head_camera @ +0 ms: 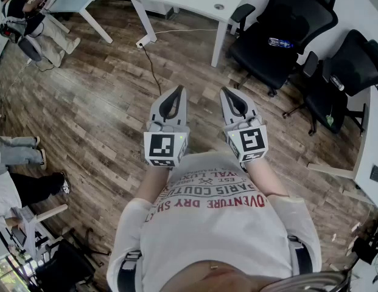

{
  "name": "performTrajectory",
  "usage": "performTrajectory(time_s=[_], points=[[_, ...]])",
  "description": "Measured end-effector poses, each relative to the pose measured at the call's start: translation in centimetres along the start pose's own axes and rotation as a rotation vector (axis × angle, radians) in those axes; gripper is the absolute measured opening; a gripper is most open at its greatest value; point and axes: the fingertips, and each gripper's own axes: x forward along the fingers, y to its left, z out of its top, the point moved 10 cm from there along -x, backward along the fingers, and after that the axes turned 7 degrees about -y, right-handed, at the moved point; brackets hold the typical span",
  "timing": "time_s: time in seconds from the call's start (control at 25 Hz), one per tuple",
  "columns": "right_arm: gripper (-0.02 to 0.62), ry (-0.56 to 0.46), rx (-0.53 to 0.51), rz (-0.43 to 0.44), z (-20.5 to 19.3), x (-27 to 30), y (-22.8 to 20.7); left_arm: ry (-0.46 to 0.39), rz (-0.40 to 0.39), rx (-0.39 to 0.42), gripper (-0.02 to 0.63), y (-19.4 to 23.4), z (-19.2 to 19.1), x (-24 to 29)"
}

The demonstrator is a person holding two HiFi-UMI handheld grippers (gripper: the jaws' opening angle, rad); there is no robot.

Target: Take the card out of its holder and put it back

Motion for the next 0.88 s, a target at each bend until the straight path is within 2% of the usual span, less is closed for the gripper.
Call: performTrajectory(time_s=[0.36,0.68,0.88], points=[[0.025,0.025,0.001,-0.001,-0.4,0.9,1.9,0.018,-0.019,-0.018,0.025,1.9,-0.9,-0.7],[0.025,0.029,0.045,-0.074,-0.9,2.2,4.0,0.035,-0.062,-0.038,0.025,4.9,-1.8,-1.8],[0.025,0.052,0.046,-0.085,-1.9,3.7,6.2,0.041,-0.076,-0.063,0.025,7.4,-2.7,-2.3]])
